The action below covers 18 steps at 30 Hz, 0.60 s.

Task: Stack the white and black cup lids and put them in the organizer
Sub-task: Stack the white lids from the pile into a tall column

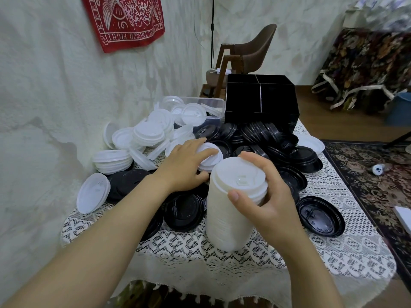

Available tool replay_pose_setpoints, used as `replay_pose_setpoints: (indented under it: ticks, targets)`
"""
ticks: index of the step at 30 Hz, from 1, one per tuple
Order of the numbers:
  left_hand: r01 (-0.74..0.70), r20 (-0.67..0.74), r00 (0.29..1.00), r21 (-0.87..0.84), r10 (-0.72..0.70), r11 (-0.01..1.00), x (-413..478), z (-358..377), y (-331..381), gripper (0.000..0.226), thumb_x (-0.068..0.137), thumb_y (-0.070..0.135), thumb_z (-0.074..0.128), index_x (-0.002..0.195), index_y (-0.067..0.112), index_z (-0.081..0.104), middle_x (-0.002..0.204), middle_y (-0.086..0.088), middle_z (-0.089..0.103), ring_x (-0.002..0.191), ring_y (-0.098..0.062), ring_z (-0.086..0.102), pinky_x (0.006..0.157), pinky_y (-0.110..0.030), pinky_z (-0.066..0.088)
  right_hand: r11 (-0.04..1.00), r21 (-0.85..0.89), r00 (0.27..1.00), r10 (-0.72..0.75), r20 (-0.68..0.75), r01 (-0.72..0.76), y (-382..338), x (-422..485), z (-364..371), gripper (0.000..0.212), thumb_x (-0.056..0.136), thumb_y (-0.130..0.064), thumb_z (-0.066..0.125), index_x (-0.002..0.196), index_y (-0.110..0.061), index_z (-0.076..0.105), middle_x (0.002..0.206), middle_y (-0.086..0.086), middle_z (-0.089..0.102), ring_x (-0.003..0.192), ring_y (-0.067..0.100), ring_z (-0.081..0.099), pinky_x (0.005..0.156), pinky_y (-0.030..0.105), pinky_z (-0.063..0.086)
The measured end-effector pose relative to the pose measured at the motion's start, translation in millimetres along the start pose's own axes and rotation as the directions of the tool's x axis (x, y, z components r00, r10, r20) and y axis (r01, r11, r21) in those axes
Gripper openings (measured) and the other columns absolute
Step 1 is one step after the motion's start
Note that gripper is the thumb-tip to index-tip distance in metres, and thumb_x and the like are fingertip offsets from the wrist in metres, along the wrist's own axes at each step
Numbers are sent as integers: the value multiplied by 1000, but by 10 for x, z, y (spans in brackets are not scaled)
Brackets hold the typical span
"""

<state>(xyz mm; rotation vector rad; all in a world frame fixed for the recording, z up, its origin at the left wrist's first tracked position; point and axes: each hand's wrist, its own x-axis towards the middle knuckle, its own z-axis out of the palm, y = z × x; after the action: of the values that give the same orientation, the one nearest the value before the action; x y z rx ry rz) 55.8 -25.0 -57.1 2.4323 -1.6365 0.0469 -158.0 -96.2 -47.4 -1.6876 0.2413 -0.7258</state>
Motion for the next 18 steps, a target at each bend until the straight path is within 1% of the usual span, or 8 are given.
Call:
replay_pose_setpoints:
  ticks: [1,3,6,9,12,14,16,18]
  targets:
    - [29,1,1000,1,-29,1000,11,29,0,66,80,54,42,143,36,38,158,-2,16,143,-19,12,113,-38,14,1000,-2,1000,-1,-1,1,-1,1,-1,68,59,-52,72,123,-37,52,109,-33,59,101,-5,59,75,10,48]
    - [85,-2,996,39,-85,996,45,99,8,61,85,58,48,142,40,36,156,-1,15,140,-20,11,111,-41,14,1000,-4,1000,0,-3,0,3,3,-3,69,59,-52,72,123,-36,52,108,-34,59,100,-5,60,75,11,48]
    - [153,-26,988,74,-152,985,79,169,40,58,86,54,54,140,41,36,148,-3,22,133,-24,18,106,-40,17,1000,-4,1000,3,-5,-3,10,4,0,68,59,-52,72,122,-38,52,109,-31,59,100,-3,60,76,12,48]
    - [189,-36,981,-16,-189,982,115,166,49,52,85,51,58,134,39,42,137,0,34,126,-24,28,101,-38,21,1000,-2,1000,5,-5,-5,11,4,2,68,59,-52,72,122,-38,53,109,-30,60,101,-2,60,76,12,49]
    - [173,-40,983,-171,-182,970,123,136,33,45,79,48,63,121,43,46,125,10,48,122,-21,43,96,-41,29,1000,-10,1000,4,-8,-4,12,6,1,68,59,-53,72,122,-39,53,110,-30,59,101,-2,60,76,13,49]
    - [176,-20,982,-286,-189,942,94,123,32,56,80,37,68,130,36,43,130,9,50,124,-19,42,103,-40,27,1000,-9,1000,5,-8,-6,15,4,-1,67,59,-53,72,122,-40,53,110,-30,58,101,-2,60,76,13,49]
    - [189,-10,980,-300,-201,935,69,124,20,65,81,33,69,139,30,39,139,6,45,132,-19,35,108,-39,22,1000,-4,1000,6,-5,-6,16,3,0,67,59,-53,72,122,-39,53,110,-31,59,101,-2,60,76,13,49]
    - [224,-3,973,-246,-232,943,73,146,-6,78,76,50,64,144,29,32,148,4,36,139,-21,27,111,-43,19,1000,2,1000,6,-4,-6,16,1,2,68,59,-53,73,122,-38,53,109,-30,59,100,-2,60,76,13,49]
